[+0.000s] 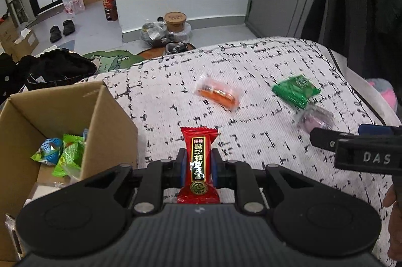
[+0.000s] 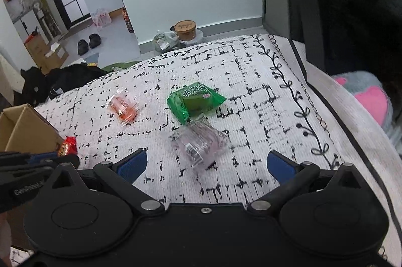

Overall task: Organize snacks
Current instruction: 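Grasp the clear purple-tinted packet with the right tool while the left tool holds the candy bar, then carry the red candy bar and clear packet into the box and open both tools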

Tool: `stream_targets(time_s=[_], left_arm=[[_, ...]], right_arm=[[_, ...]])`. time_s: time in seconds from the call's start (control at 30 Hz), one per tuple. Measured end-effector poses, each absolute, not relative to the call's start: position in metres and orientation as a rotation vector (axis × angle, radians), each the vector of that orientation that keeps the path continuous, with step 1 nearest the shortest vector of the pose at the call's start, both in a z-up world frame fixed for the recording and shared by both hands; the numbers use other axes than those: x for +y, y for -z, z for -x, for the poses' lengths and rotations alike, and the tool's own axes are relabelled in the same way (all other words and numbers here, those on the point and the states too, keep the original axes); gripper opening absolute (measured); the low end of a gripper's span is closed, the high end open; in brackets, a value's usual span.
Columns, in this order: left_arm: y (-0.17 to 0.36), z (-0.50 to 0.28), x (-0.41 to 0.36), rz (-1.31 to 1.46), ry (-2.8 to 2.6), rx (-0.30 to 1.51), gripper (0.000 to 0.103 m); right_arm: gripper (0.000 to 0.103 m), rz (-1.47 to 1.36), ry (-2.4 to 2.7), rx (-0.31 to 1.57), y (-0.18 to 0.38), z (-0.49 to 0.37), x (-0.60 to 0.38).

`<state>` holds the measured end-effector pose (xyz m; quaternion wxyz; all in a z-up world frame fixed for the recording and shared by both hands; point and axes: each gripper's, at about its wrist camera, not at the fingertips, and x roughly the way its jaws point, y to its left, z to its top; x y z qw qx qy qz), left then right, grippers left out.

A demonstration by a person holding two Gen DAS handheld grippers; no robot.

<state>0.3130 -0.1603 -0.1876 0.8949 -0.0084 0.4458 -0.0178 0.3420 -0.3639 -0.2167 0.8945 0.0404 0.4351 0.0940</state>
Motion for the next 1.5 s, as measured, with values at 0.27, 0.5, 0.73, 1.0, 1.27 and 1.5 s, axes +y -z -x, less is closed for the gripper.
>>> stream_targets(time_s=[0.27,0.5,0.73,1.0,1.27,1.5], left_arm=[[0.185,-0.312,-0.155,0.043,0.035,0.912,0.018],[0.184,-0.308,-0.155,0.061,0.044,0.912,0.018],[0.179,-0.301,-0.15,0.085,0.054,0.907,0.018],[0.167,-0.282,-0.15,0.086,0.111,0.891,0.018],[0.15,-0.269,-0.149,0.088,0.138,0.842,0.018],[0.136,-0.26,-0.138,0.109,0.146,0.812,0.018]], right_arm=[[0.102,0.001,-0.197,0.895,0.223,-0.351,-0.352],[0.069,0.064,-0.211,0.885,0.228,-0.359,-0.346],[0.04,0.018,-0.202,0.939,0.221,-0.35,-0.348],[0.038,-0.052,-0.172,0.936,0.201,-0.325,-0.341],[0.038,-0.148,-0.153,0.924,0.18,-0.301,-0.337],[0.036,-0.138,-0.139,0.889,0.161,-0.29,-0.327]])
